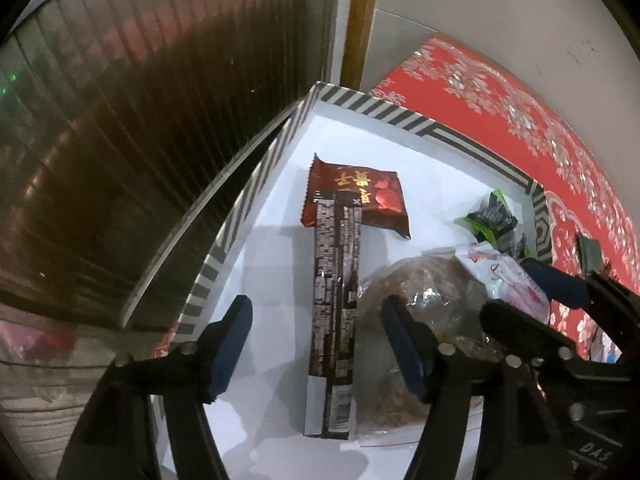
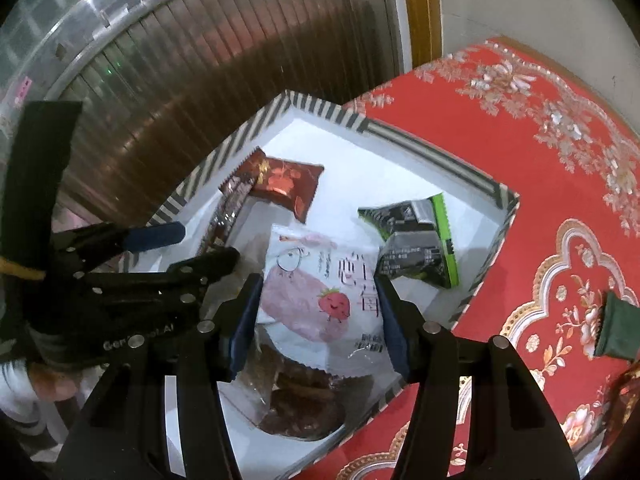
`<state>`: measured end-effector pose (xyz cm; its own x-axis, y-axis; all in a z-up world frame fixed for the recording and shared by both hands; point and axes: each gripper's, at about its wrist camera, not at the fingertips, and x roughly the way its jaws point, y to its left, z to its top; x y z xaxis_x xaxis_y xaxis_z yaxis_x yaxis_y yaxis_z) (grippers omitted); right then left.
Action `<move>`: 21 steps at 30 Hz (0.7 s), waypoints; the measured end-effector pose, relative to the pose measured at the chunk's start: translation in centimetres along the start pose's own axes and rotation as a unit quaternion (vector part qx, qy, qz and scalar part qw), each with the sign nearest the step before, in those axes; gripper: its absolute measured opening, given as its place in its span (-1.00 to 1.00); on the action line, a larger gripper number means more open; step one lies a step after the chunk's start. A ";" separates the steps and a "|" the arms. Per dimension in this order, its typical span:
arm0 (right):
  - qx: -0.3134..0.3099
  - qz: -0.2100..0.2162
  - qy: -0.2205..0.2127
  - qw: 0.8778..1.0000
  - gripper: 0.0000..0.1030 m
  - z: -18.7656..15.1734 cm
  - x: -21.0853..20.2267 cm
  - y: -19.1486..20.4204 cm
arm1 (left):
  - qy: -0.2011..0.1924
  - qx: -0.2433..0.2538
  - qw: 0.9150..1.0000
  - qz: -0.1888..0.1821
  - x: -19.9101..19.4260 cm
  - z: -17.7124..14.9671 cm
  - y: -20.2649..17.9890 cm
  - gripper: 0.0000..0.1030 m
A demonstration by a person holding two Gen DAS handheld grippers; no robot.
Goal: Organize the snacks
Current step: 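Carry the chocolate bar and pink packet over the white tray with both grippers, then open both grippers to drop the chocolate bar and pink packet in the tray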
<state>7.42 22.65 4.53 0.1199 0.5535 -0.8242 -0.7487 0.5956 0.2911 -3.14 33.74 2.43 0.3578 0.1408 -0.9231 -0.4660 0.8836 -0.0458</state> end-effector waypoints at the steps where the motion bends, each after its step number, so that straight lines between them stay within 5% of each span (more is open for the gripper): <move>1: 0.001 0.000 -0.002 1.000 0.08 0.1 -0.2 0.0 | -0.002 -0.002 1.000 -0.001 -0.2 0.0 0.1 0.42; 11: 0.012 0.004 -0.022 1.000 0.09 -0.7 -2.8 -0.7 | -0.034 -0.001 0.999 -0.009 -2.7 0.6 -0.5 0.58; 21: 0.046 -0.005 -0.043 0.998 0.09 -3.0 -6.2 -3.3 | -0.051 0.042 0.998 -0.025 -4.2 0.6 -5.1 0.58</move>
<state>7.15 15.53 7.22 0.1863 0.5931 -0.7832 -0.6843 0.6504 0.3297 -1.81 28.92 6.75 0.4605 0.1366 -0.8771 -0.3772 0.9246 -0.0540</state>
